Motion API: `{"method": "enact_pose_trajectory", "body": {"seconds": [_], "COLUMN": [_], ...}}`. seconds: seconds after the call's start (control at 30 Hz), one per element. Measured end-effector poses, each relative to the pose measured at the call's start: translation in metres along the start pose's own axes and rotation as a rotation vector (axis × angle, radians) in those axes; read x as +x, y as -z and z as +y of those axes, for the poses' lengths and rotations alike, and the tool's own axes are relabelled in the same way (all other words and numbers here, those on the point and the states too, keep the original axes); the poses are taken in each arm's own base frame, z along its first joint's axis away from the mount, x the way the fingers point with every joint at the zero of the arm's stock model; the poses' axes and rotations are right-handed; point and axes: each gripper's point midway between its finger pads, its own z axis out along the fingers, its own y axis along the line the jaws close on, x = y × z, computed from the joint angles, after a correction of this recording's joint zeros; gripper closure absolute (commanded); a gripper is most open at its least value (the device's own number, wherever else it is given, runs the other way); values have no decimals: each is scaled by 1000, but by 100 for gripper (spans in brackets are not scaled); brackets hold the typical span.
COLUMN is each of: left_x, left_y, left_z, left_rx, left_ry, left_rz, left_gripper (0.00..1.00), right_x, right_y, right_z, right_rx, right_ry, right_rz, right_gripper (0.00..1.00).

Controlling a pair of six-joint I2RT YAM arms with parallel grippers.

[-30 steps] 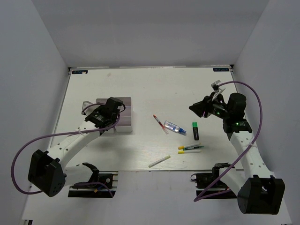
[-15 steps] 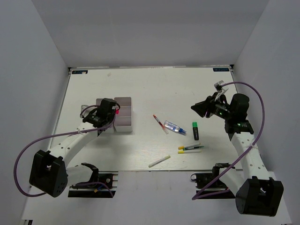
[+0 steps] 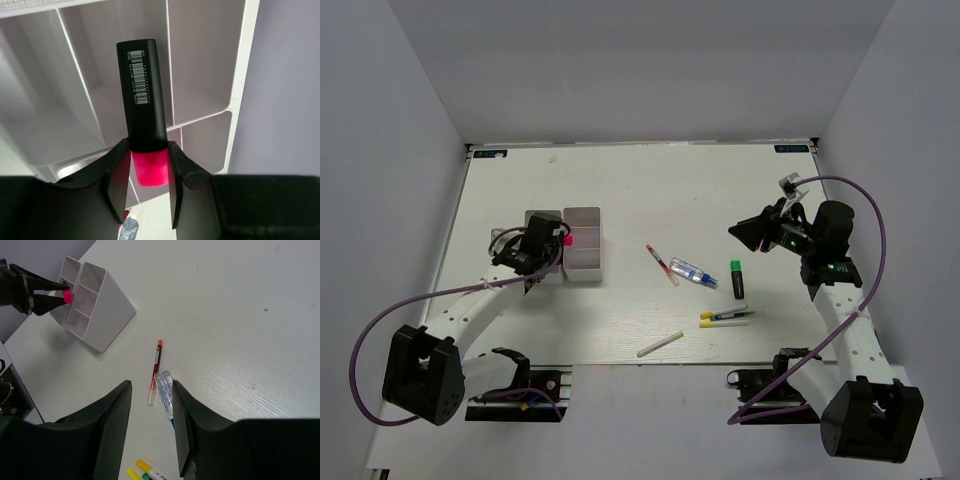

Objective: Sort the stationery into containers
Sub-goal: Place the stationery into the container, then grab a piece of stationery with the right arm

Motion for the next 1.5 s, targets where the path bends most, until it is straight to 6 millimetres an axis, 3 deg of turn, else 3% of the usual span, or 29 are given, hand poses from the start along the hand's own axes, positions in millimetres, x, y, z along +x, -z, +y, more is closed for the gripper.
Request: {"method": "enact_pose_trajectory", "body": {"seconds": [0.07,0.23,0.3,0.73,0.87,0.9,1.0,1.07,1.13,1.27,1.43,1.5], "left_x": [-1,-4,-4,-7,-8,-8,-6,-1,8,28,40,38], "left_y": [1,5,6,8,14,18,32,43,55,74,99,106], "left_z": [2,1,-1,1,-2,-5,-18,-31,-43,-56,-83,-85], "left_rx": [3,14,22,24,46,61,137,216,305,446,554,581], "left_ry": [3,15,20,30,7,-8,-78,-163,-272,-532,-830,-931], "left_rz": [3,8,10,16,25,30,59,96,145,245,305,307], "left_gripper": [60,60,52,46,37,35,20,10,4,2,1,1], "right_x": [0,0,-1,-2,-2,-2,0,5,13,25,45,59], "right_y": [0,2,2,5,5,5,5,4,0,-15,-28,-28], "right_z": [0,0,0,-2,-1,-1,3,2,-3,-26,-68,-87], "right_rx": [-1,-7,-7,-11,-14,-20,-53,-75,-87,-46,95,162], "right_ry": [-1,-3,-5,-12,-10,-3,41,71,82,83,91,82], "right_rz": [0,-2,-2,-6,-7,-6,0,16,54,157,307,377], "right_gripper": [56,56,56,56,48,42,29,26,24,24,25,25]}}
